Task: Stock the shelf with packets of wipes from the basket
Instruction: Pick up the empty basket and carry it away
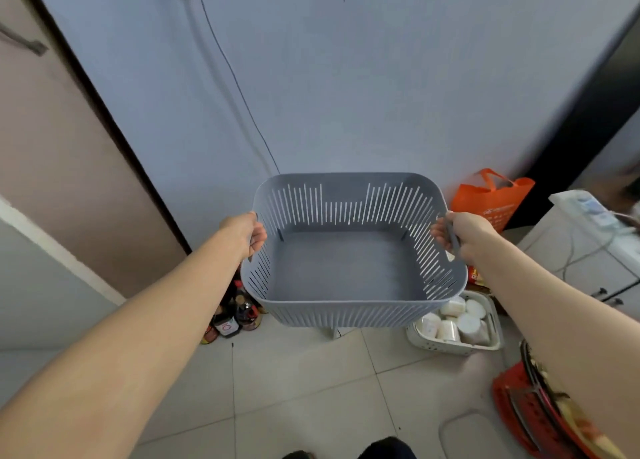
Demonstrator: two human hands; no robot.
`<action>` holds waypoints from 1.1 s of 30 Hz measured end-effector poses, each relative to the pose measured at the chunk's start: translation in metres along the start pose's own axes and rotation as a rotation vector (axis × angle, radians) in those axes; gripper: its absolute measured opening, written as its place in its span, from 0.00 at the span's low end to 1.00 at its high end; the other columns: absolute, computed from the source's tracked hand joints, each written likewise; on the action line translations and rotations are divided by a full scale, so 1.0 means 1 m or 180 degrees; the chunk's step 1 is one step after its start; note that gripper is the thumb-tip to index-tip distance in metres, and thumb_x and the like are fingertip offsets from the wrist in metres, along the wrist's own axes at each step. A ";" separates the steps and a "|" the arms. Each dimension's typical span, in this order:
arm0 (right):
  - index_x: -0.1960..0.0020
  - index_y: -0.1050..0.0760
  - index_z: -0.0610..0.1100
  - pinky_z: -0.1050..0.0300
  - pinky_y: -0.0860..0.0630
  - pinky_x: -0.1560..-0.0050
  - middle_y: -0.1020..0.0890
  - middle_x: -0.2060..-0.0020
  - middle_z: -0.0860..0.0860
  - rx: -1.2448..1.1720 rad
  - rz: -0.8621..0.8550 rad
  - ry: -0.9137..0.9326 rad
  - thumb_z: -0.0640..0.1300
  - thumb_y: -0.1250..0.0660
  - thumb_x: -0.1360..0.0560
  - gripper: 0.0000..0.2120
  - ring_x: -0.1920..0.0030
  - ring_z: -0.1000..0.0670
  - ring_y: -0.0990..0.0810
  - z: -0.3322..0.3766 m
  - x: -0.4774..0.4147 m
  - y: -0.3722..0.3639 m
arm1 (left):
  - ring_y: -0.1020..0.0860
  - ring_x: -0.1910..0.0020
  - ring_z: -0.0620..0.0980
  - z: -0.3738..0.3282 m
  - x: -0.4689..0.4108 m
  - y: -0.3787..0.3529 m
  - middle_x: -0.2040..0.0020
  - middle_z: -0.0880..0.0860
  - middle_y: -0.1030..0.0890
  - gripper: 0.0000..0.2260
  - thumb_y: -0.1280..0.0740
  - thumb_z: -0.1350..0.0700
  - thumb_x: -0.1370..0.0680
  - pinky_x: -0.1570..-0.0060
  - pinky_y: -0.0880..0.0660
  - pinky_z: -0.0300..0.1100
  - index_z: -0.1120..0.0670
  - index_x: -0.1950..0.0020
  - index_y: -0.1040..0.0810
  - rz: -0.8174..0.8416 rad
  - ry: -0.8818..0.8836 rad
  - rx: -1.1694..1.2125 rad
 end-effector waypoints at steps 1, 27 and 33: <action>0.57 0.28 0.38 0.63 0.29 0.65 0.25 0.67 0.46 -0.0001 -0.0015 -0.0021 0.43 0.45 0.19 0.13 0.69 0.53 0.26 0.008 -0.016 0.000 | 0.34 0.72 0.46 -0.007 -0.010 -0.012 0.68 0.51 0.31 0.13 0.42 0.55 0.18 0.70 0.35 0.36 0.56 0.63 0.31 -0.0008 0.0004 -0.0004; 0.47 0.25 0.32 0.66 0.33 0.83 0.23 0.70 0.45 0.0828 -0.0247 -0.0025 0.43 0.42 0.20 0.14 0.73 0.50 0.26 0.020 -0.415 -0.065 | 0.29 0.69 0.46 0.032 -0.282 -0.194 0.66 0.53 0.27 0.16 0.43 0.51 0.19 0.66 0.30 0.37 0.57 0.64 0.30 -0.0551 0.0279 0.0058; 0.49 0.26 0.35 0.63 0.30 0.78 0.23 0.69 0.44 0.0903 -0.0190 -0.0146 0.44 0.42 0.20 0.12 0.72 0.50 0.25 0.004 -0.446 -0.059 | 0.29 0.69 0.47 0.053 -0.306 -0.210 0.66 0.53 0.28 0.16 0.42 0.51 0.19 0.67 0.31 0.38 0.56 0.64 0.29 -0.0467 0.0397 0.0078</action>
Point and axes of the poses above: each hand's wrist, its own x-axis away from the middle knuckle, its own y-axis out of the back of the hand, z = x × y, the point moved 8 cm from there along -x, towards the middle knuckle
